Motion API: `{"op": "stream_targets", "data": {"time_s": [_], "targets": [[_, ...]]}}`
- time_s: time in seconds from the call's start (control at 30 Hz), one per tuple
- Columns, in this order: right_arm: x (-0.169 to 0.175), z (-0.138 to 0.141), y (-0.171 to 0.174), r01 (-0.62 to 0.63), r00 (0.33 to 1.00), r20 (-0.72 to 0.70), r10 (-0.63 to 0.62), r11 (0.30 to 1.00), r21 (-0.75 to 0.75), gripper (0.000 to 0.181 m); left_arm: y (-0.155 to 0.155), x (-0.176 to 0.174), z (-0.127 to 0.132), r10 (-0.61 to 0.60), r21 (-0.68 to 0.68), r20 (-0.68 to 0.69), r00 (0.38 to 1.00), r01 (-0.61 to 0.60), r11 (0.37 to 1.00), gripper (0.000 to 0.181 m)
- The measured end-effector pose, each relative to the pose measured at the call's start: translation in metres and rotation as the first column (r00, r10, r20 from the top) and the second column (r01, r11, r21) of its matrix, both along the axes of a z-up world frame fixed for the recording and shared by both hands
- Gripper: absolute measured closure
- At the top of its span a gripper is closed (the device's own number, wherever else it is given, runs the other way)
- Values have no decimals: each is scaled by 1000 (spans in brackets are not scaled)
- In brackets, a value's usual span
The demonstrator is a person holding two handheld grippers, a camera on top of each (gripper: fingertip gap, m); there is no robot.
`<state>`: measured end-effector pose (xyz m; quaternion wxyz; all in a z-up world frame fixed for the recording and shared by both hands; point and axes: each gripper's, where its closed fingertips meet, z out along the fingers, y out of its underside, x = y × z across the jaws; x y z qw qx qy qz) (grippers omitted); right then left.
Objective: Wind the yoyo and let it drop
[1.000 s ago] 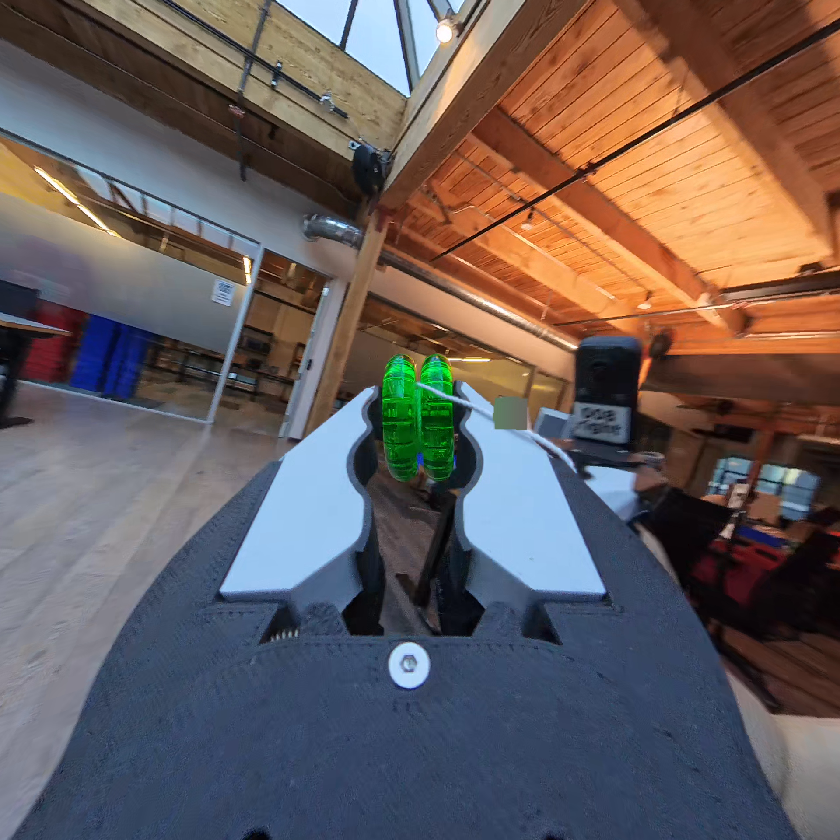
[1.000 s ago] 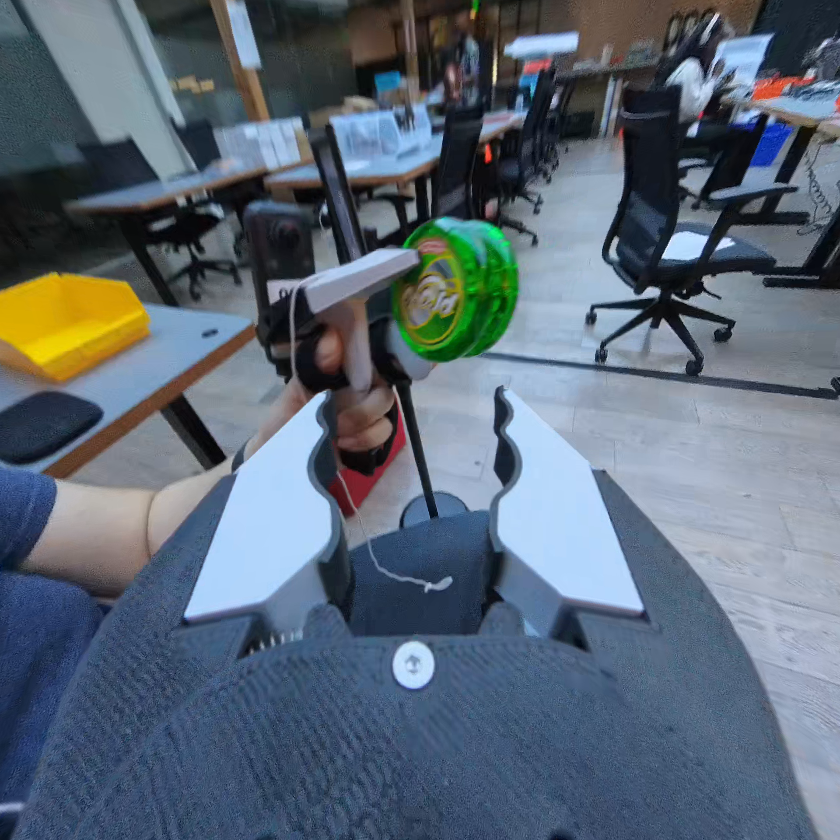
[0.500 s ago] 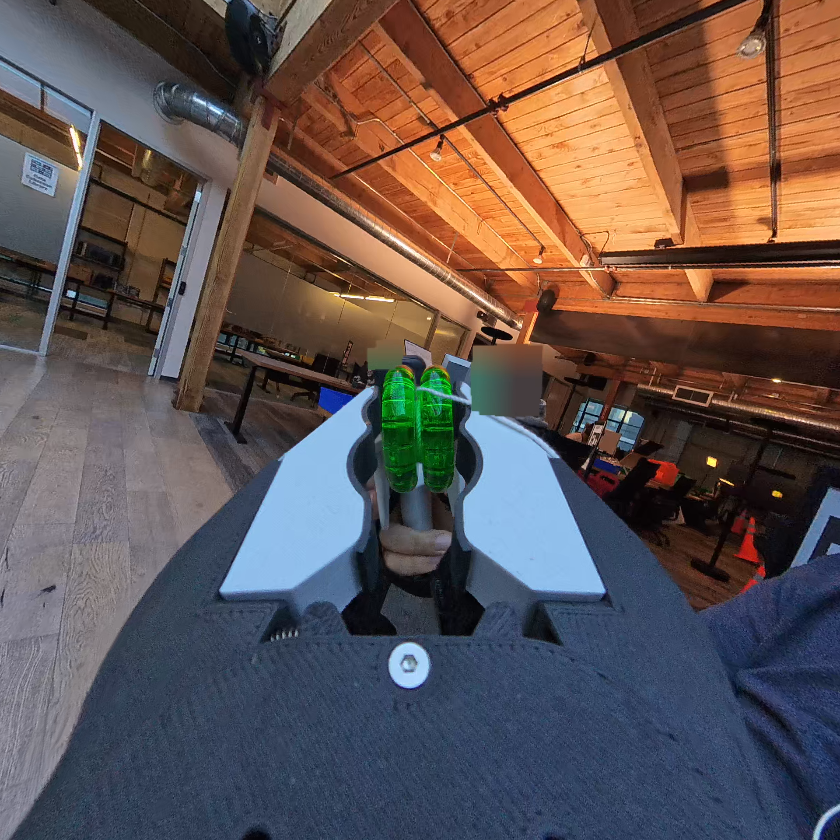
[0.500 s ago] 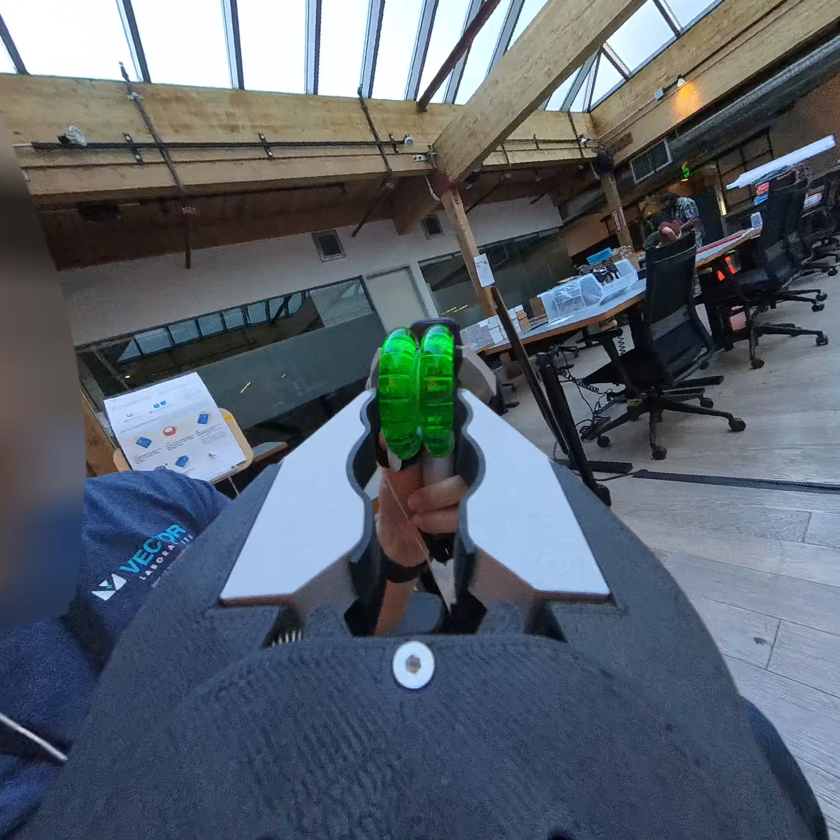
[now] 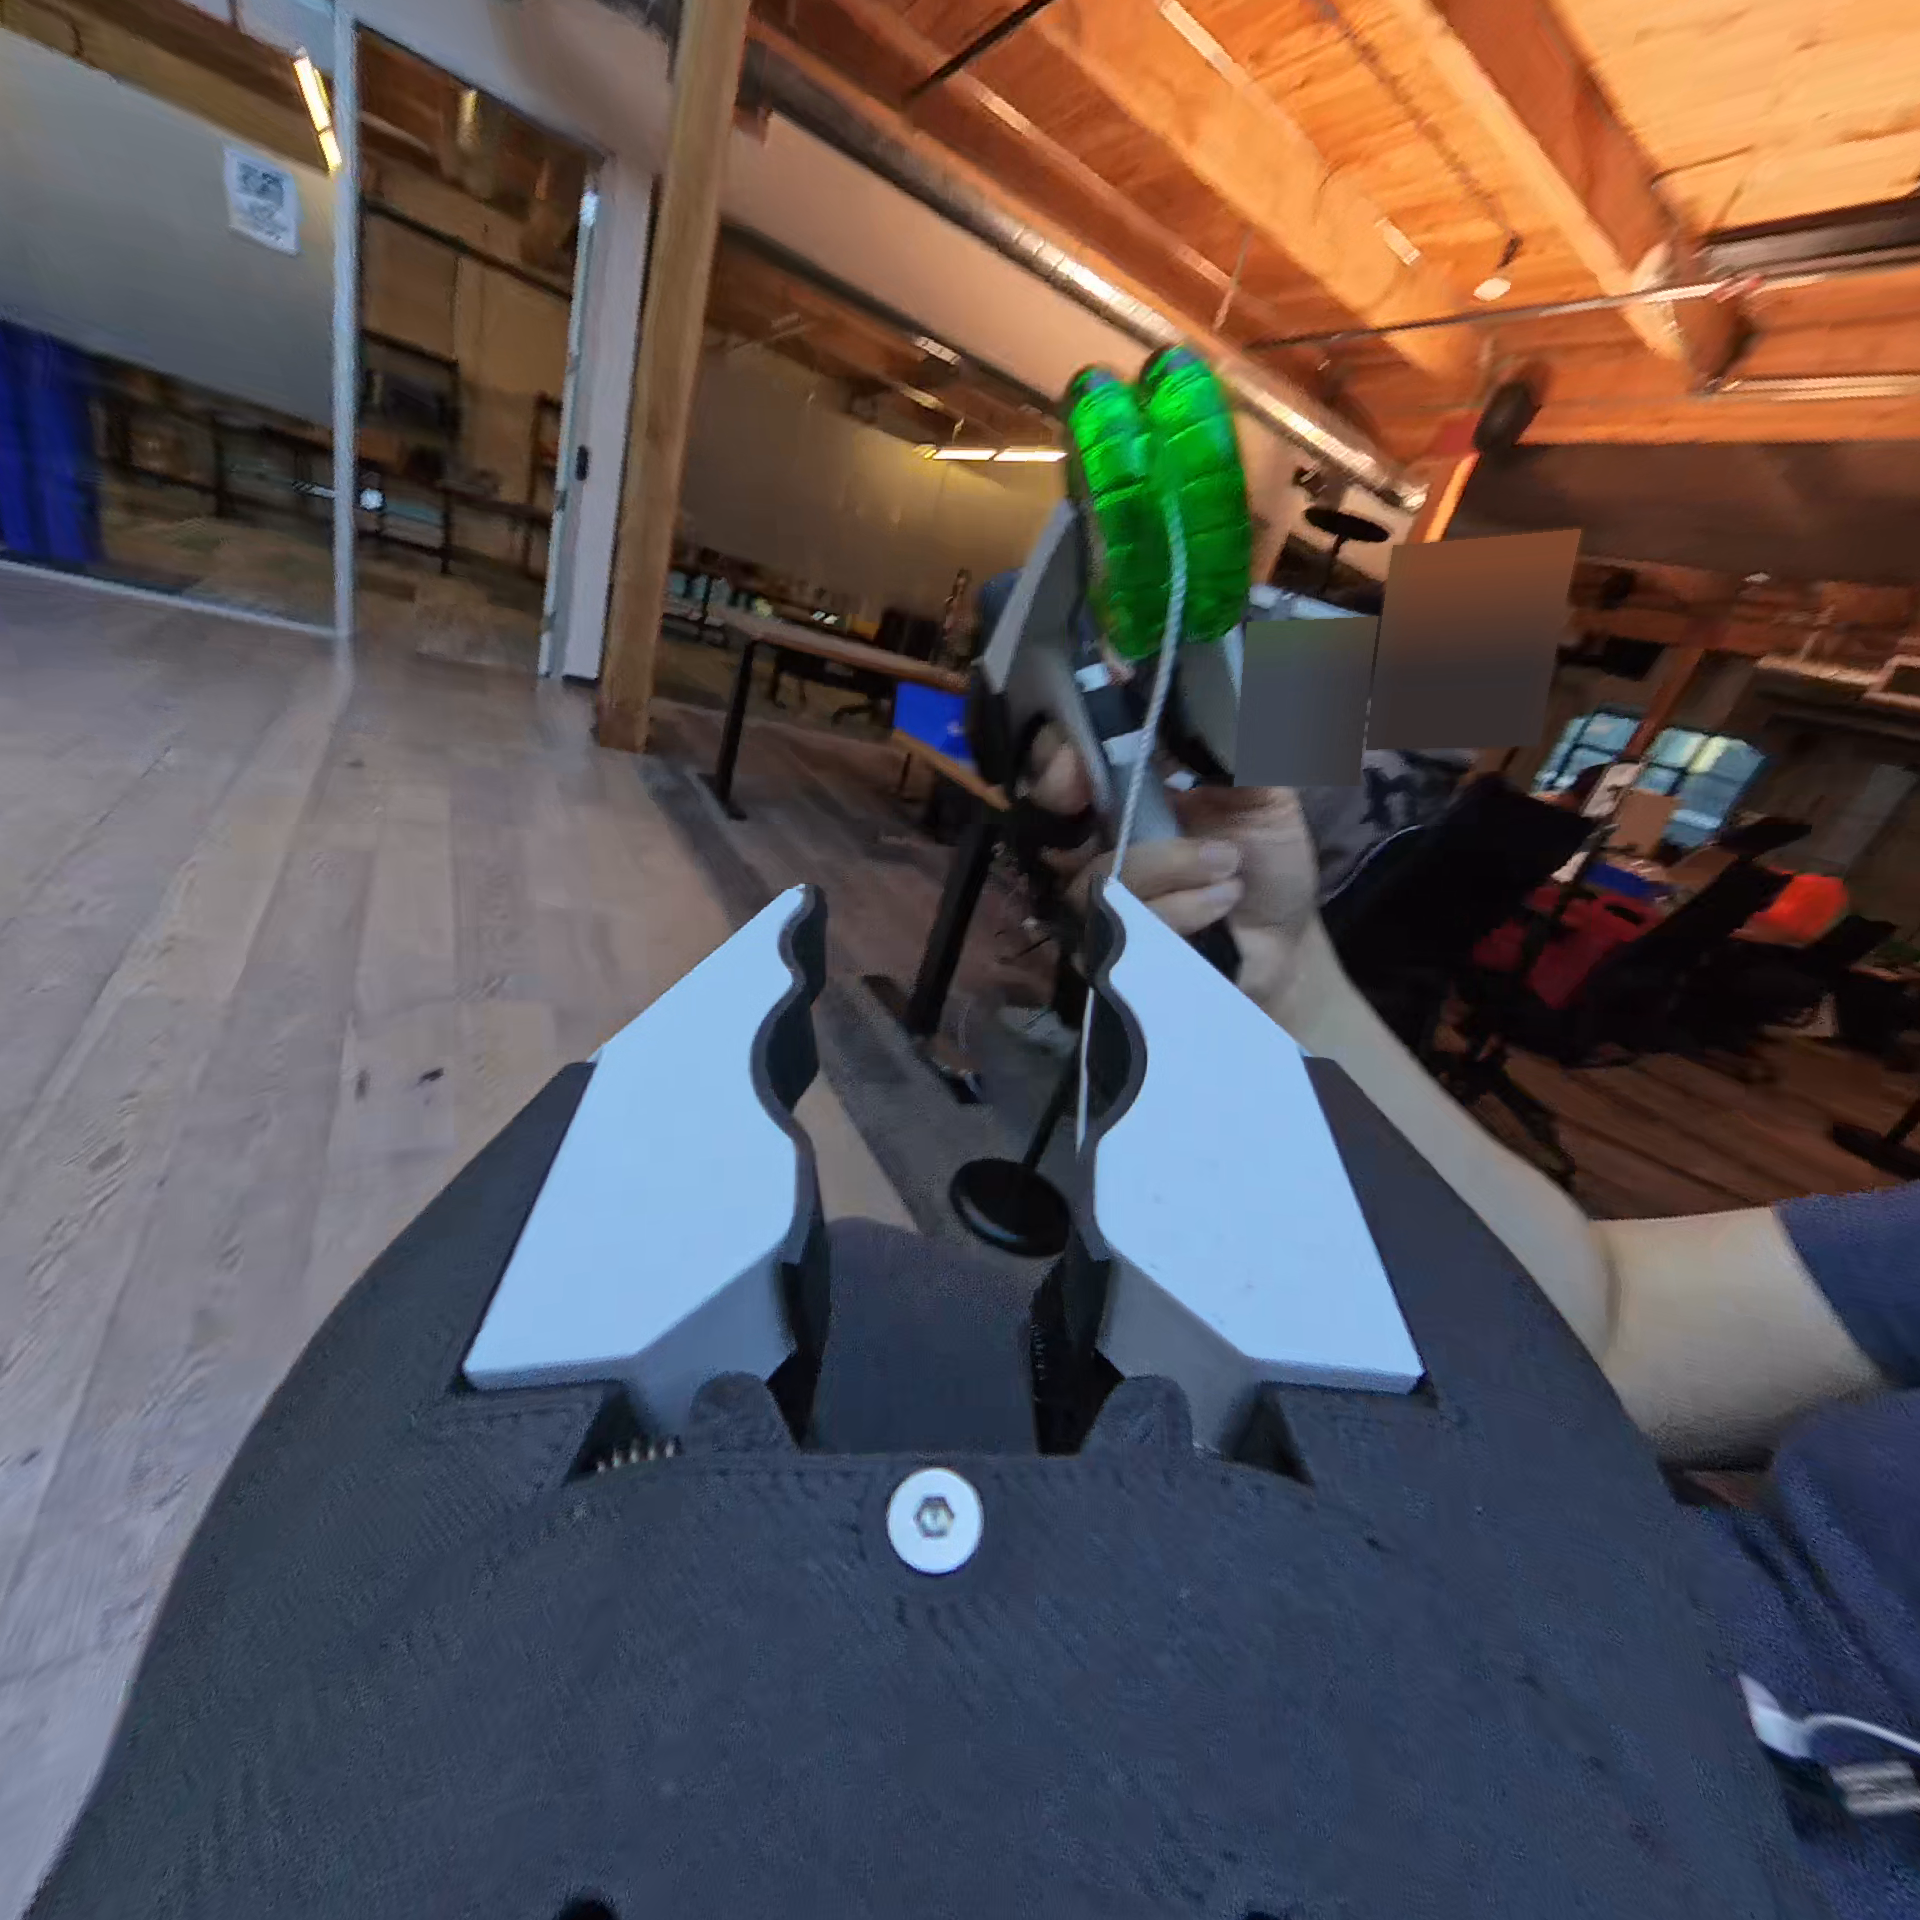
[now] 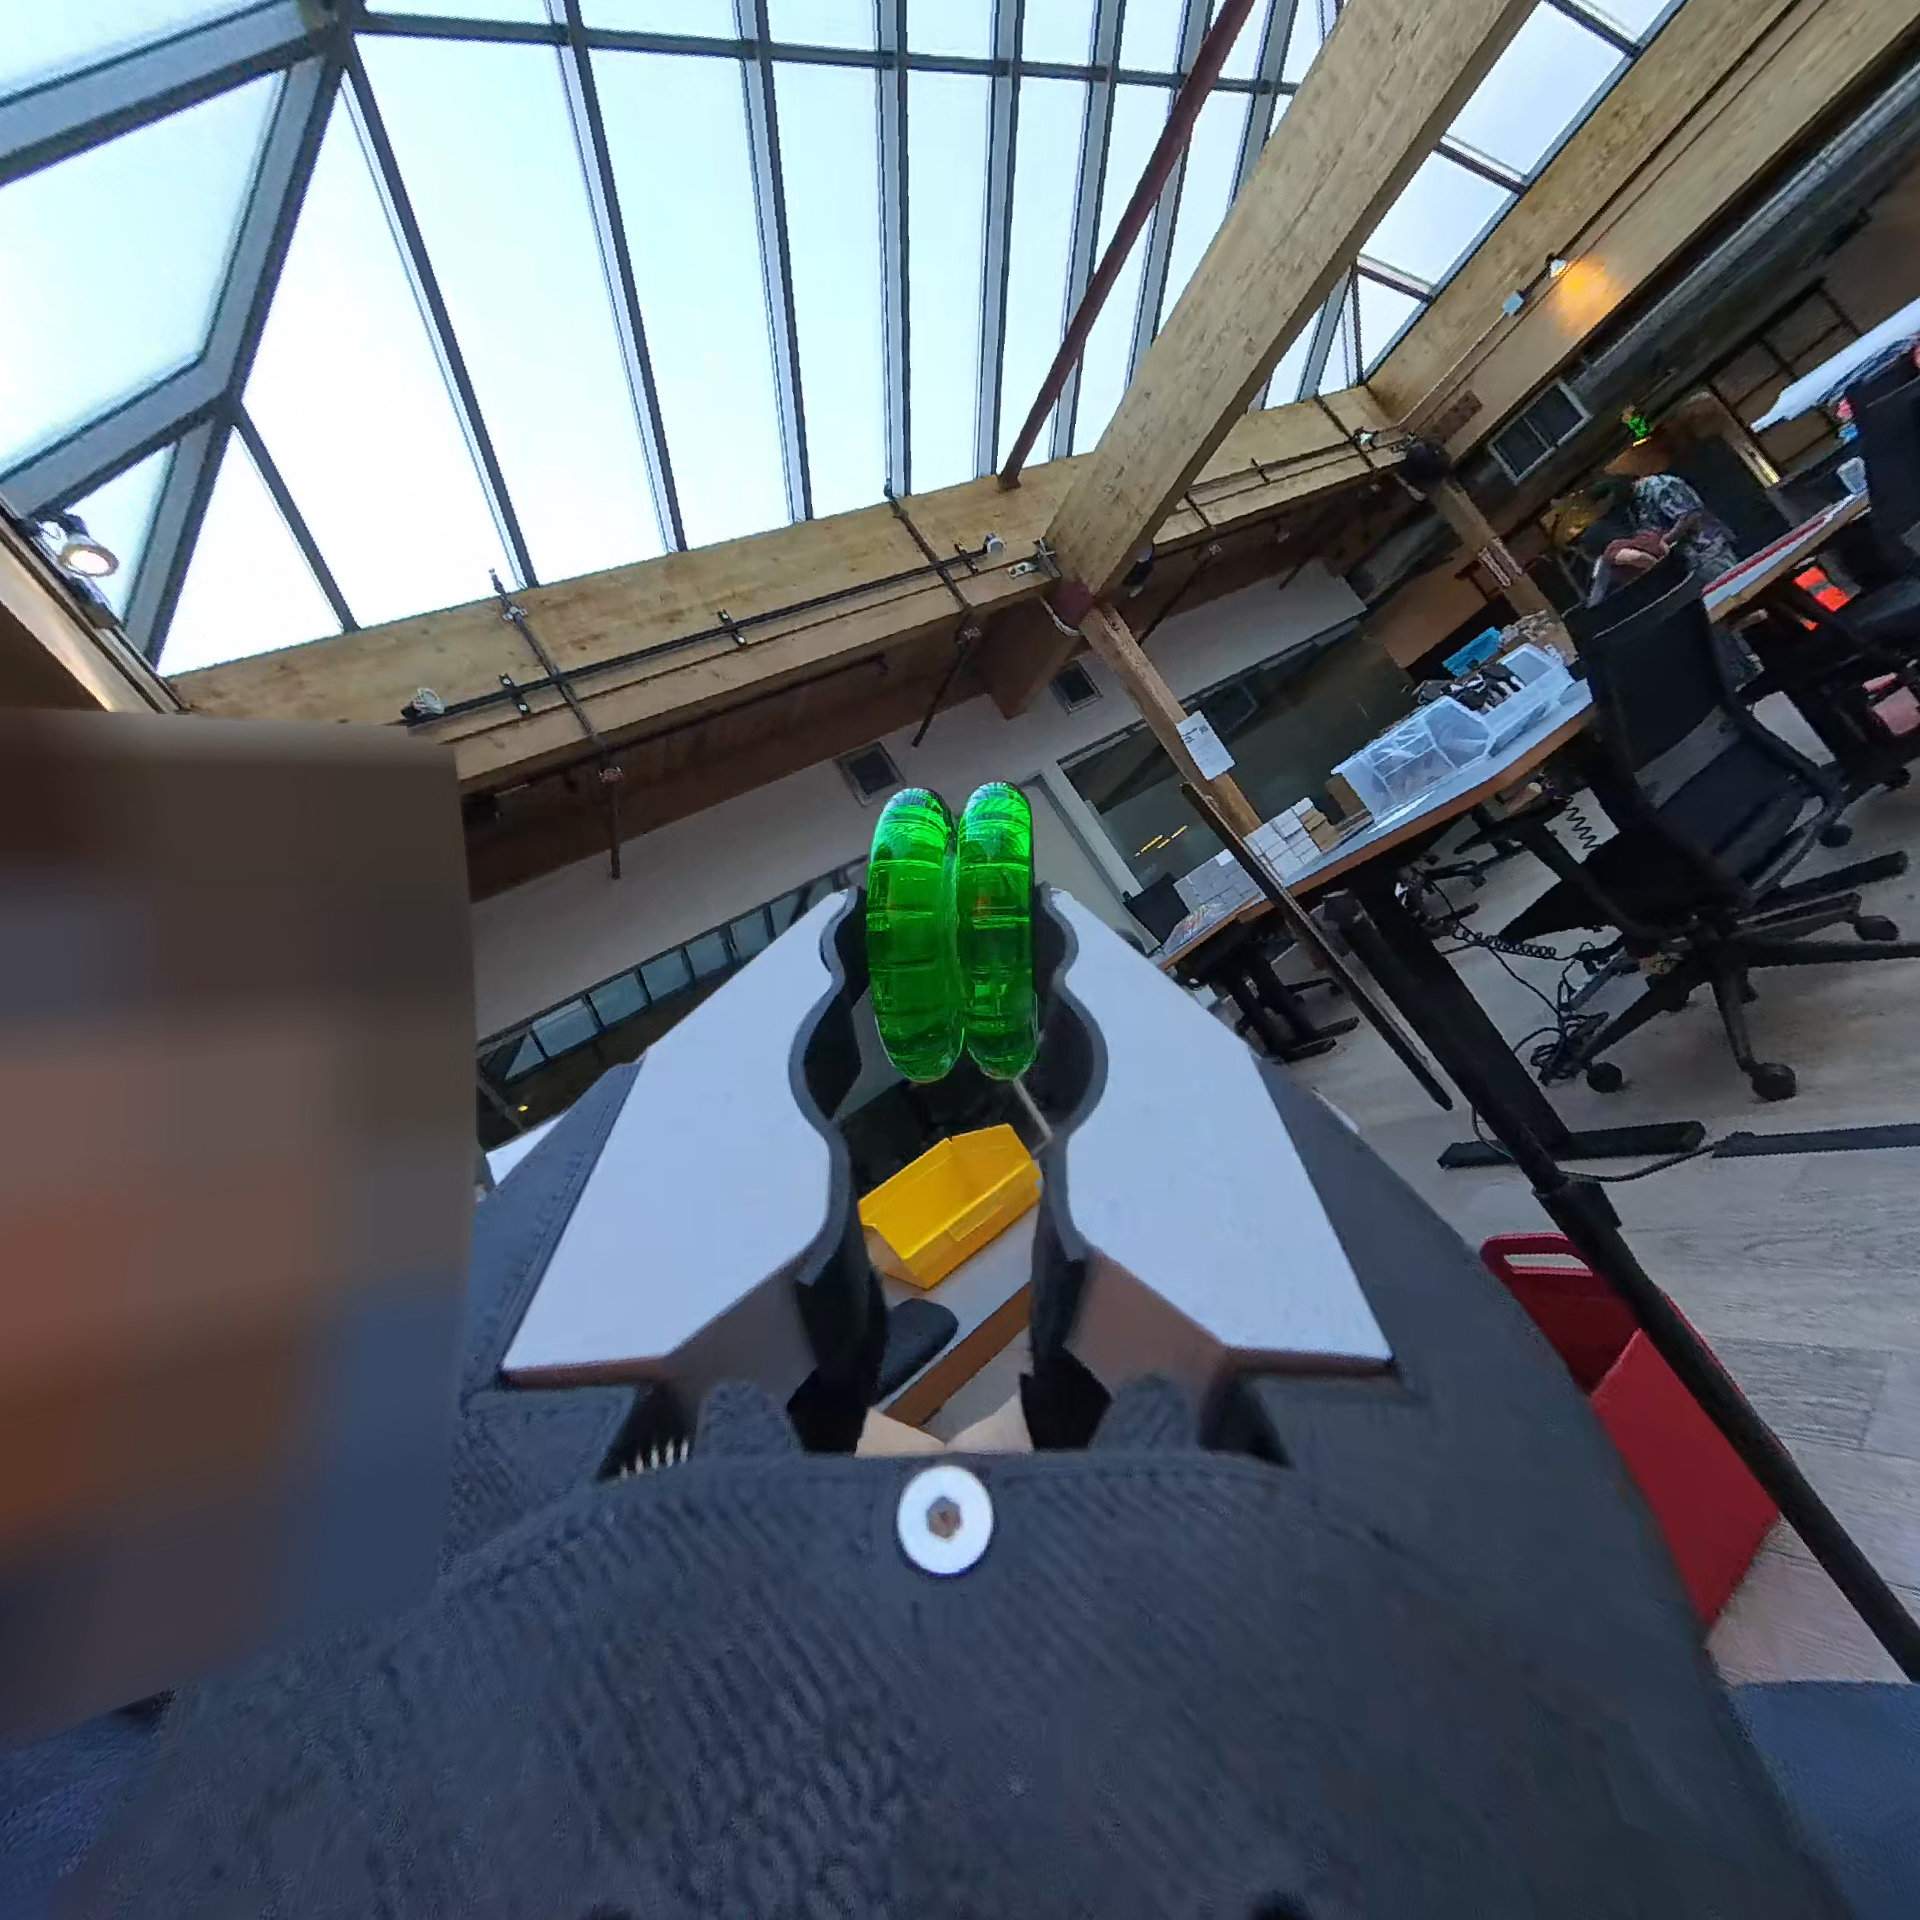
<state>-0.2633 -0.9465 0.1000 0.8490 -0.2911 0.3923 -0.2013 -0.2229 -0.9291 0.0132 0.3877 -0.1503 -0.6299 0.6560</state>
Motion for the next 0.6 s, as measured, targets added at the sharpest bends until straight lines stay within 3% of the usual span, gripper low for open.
{"op": "stream_targets", "data": {"time_s": [0.1,0.23,0.3,0.33,0.4,0.53,0.57,0.6], "targets": [[4,-1,4,12,999,-34,-13,999,-53,153,-7,15,2,41,22,-6,999,-41,999,132],[17,-7,13,25,996,-79,-34,992,-121,152,16,-9,60,-183,-95,-168,969,169,981,120],[22,-11,15,44,995,-86,-59,986,-162,152,15,-23,68,-231,-79,-150,961,221,972,118],[23,-11,17,50,995,-78,-65,983,-175,152,11,-30,64,-219,-60,-100,970,214,975,119],[23,-13,19,77,994,-60,-91,976,-203,151,3,-38,58,-171,-60,9,985,171,983,149],[13,-7,20,147,989,44,-141,957,-249,151,5,-45,65,-181,-91,6,983,181,979,151],[13,-9,20,203,979,67,-192,937,-285,134,6,-45,68,-181,-96,-12,983,179,979,152],[15,-16,19,253,967,61,-247,911,-324,101,7,-43,73,-181,-105,-38,983,177,979,151]]}}
